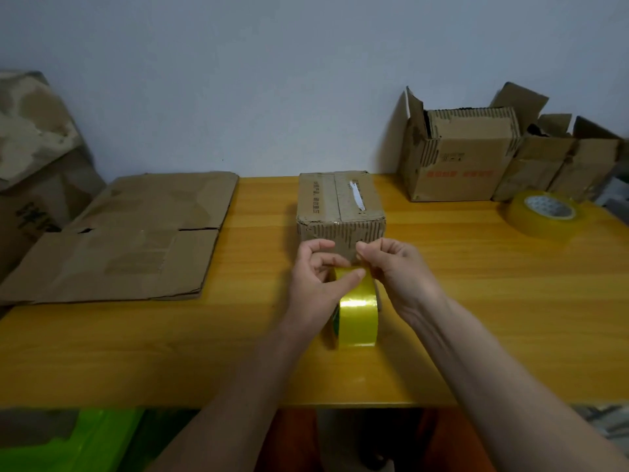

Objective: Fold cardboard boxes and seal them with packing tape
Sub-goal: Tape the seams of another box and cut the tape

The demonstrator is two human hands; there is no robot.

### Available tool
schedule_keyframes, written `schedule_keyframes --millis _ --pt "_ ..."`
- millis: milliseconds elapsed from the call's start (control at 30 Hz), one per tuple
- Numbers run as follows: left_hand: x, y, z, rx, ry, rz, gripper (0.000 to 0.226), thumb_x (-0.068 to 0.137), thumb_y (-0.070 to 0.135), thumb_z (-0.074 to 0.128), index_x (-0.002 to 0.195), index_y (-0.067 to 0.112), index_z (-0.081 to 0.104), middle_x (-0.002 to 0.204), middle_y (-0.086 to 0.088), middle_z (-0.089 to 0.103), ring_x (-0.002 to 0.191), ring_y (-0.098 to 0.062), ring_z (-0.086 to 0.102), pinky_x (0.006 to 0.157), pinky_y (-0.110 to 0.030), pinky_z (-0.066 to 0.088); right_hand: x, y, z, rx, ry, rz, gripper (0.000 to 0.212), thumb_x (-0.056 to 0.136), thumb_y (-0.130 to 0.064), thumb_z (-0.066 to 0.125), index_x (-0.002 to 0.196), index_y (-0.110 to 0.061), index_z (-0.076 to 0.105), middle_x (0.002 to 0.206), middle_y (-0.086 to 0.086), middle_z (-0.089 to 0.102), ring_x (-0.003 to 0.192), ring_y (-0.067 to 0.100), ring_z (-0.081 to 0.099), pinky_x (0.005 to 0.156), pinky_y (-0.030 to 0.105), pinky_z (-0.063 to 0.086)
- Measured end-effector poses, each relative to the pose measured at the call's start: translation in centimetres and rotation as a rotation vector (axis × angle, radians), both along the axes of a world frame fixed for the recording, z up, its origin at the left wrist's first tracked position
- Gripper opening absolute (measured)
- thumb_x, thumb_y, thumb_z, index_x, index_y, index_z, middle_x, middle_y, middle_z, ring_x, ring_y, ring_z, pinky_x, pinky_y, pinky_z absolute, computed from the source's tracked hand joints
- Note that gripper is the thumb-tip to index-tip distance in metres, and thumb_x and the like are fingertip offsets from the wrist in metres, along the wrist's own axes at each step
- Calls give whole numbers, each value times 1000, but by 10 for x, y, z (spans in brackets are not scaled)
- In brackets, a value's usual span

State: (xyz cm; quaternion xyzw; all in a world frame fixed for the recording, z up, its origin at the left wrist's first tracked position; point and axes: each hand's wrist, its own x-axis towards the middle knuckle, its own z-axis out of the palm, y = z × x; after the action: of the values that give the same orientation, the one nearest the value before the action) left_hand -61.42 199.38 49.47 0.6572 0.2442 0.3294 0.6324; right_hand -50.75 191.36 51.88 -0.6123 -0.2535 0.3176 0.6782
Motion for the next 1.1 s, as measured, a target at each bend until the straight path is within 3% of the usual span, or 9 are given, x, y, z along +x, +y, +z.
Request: schedule_keyframes --millis 133,267,400,500,633,833,900,967,1100 --pt "-2 -4 3 52 -45 45 48 76 0 78 111 18 51 89 -6 66 90 -9 66 92 -24 52 1 1 0 -2 48 -22 31 90 -8 60 61 -13 51 57 -2 52 60 11 47 66 26 39" --pt "-6 0 7 124 -36 28 43 76 0 77 107 21 55 87 -9 66 88 -11 67 86 -23 54 0 3 0 -39 38 -28 35 90 -7 60 58 -15 48 57 -1 49 59 11 45 65 26 39" --pt "-8 2 11 203 5 14 30 76 -1 77 101 12 70 93 -9 66 80 4 63 73 -11 51 -3 2 3 -81 -21 -35 32 91 -9 58 62 -15 47 61 1 48 60 12 46 61 24 39" --pt "-7 6 12 220 59 46 28 76 4 78 101 16 72 94 -4 71 82 0 66 75 -14 52 -4 -1 6 -115 -69 -22 28 92 -12 58 65 -14 49 67 5 51 66 16 49 65 24 42" --pt "-6 5 13 282 92 112 15 77 8 78 85 20 75 87 1 73 80 -5 67 74 -16 54 -6 -3 7 -134 -126 -33 30 92 -13 59 64 -13 51 68 7 49 67 17 49 71 25 42" --pt "2 1 14 342 157 202 15 75 12 80 75 23 71 101 1 52 85 2 54 73 -5 46 -3 -8 11 -203 -250 -114 32 97 -12 48 71 -6 65 72 11 65 71 23 58 68 34 48" --pt "5 0 13 343 171 222 12 76 13 80 76 22 72 104 -2 51 86 2 53 75 -5 45 -4 -9 13 -229 -339 -152 34 99 -13 45 72 -6 65 73 12 67 69 25 61 67 36 52" --pt "9 -3 12 341 170 238 9 77 13 79 78 20 73 104 -3 53 87 1 53 76 -5 45 -4 -9 8 -276 -565 -227 34 99 -15 44 74 -7 65 82 13 67 72 27 64 72 44 55" --pt "16 -6 12 331 168 251 7 76 13 80 79 18 75 101 -4 56 96 -13 58 86 -20 49 -2 -12 -6 -291 -848 -326 25 100 -16 42 104 -5 65 122 11 56 97 27 62 82 48 53"
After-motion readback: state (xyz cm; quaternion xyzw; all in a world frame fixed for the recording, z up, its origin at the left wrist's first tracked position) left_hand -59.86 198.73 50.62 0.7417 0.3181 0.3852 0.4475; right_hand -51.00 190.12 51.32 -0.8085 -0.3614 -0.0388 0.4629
